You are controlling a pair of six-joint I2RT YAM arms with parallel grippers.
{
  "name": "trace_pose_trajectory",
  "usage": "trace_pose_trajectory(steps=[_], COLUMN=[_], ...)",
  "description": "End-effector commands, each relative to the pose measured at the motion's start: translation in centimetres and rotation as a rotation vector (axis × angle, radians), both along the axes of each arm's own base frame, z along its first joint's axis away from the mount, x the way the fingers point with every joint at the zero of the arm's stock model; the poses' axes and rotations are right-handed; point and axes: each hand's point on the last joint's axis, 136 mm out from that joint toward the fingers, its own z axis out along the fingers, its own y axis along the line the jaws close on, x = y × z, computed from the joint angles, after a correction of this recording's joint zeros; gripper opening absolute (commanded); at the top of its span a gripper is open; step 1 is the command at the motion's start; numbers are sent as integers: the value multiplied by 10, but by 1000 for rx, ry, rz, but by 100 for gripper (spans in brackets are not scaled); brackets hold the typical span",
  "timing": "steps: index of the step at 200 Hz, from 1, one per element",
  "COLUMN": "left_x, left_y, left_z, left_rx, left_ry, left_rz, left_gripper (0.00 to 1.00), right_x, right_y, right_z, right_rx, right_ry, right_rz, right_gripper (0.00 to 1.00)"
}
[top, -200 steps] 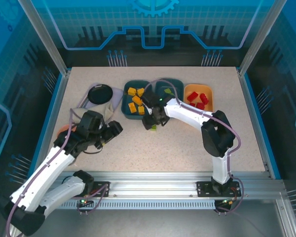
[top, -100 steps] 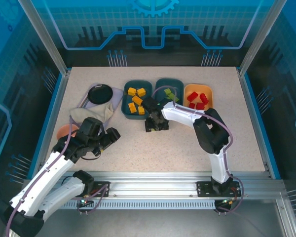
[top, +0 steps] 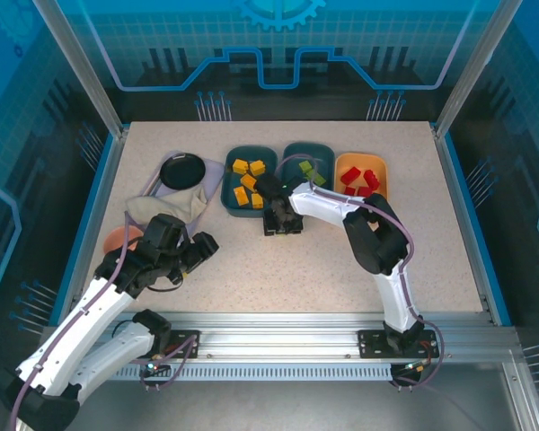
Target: Sort the legos into containers by color
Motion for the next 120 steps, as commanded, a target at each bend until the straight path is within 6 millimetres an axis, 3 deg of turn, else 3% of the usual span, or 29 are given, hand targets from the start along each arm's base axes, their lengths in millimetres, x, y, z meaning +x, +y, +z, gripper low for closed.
trace_pose_trajectory(steps=[1, 43, 59, 91, 120], left_x=[-2, 1, 2, 7, 28], left_y=[1, -2, -2, -6, -21], left_z=[-5, -7, -7, -2, 18], left_rx=[-4, -7, -3, -5, -25], left_ry=[23, 27, 28, 19, -14], left_rz=[7, 2, -1, -14, -54], left_gripper=[85, 85, 84, 85, 85], right_x=[11, 13, 13, 14, 27], right_y=[-3, -2, -4, -9, -28], right_z=[-3, -5, 2, 44, 92], right_rx=[-12, -14, -15, 20, 72], right_ry=[-15, -21, -34, -119, -190], right_rz=[-18, -11, -4, 3, -24], right_gripper=[56, 35, 31, 28, 28])
